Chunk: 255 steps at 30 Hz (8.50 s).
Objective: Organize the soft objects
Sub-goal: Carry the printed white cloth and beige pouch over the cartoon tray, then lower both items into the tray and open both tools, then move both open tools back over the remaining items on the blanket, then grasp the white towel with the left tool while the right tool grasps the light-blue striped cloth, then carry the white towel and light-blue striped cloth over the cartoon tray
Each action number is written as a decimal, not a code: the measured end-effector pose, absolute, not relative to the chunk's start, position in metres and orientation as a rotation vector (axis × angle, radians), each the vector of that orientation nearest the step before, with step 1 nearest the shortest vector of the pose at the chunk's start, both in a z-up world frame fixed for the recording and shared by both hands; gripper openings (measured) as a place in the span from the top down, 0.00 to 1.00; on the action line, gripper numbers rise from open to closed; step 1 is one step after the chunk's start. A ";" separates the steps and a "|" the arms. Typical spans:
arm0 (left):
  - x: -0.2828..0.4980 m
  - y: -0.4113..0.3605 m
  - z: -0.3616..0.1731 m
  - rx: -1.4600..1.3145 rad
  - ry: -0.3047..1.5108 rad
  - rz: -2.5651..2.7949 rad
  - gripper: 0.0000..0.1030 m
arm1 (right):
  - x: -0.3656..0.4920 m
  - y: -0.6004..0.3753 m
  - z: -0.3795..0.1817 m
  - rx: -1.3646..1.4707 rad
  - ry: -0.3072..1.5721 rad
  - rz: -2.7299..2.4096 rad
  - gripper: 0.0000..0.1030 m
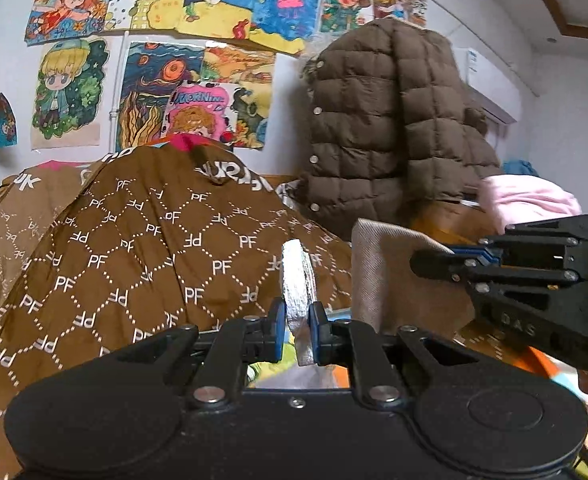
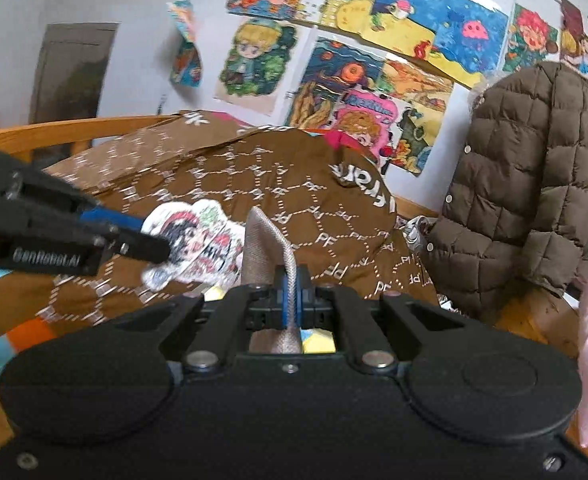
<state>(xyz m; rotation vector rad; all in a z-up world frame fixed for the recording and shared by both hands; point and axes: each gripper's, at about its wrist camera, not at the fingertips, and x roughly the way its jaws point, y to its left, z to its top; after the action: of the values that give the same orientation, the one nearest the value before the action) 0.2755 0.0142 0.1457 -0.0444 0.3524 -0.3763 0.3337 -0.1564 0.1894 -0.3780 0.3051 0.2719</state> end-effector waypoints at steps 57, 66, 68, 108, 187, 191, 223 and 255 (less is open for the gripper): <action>0.226 -0.041 0.156 -0.146 0.412 -0.226 0.30 | 0.257 -0.262 0.173 -0.021 0.405 0.130 0.16; 0.125 -0.033 0.205 -0.144 0.265 -0.225 0.19 | 0.153 -0.244 0.232 -0.018 0.270 0.181 0.07; 0.103 -0.032 0.209 -0.131 0.241 -0.215 0.18 | 0.133 -0.241 0.237 -0.015 0.250 0.183 0.06; -0.018 0.006 0.047 -0.052 0.415 -0.057 0.05 | 0.056 -0.232 0.067 0.078 0.440 0.064 0.01; 0.209 0.000 0.017 0.211 0.611 -0.338 0.03 | 0.234 -0.182 0.115 -0.498 0.753 0.652 0.01; 0.211 0.001 0.006 0.211 0.589 -0.348 0.03 | 0.244 -0.165 0.102 -0.486 0.753 0.675 0.01; 0.262 0.035 -0.028 0.035 0.836 -0.368 0.54 | 0.314 -0.114 0.005 -0.364 1.021 0.752 0.56; 0.289 -0.002 0.077 -0.058 0.444 -0.298 0.94 | 0.304 -0.189 0.113 -0.363 0.677 0.568 0.86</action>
<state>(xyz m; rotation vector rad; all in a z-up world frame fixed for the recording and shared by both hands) 0.2893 -0.0017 0.0770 -0.0579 0.4440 -0.2985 0.3039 -0.1886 0.1127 -0.3633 0.6769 0.5680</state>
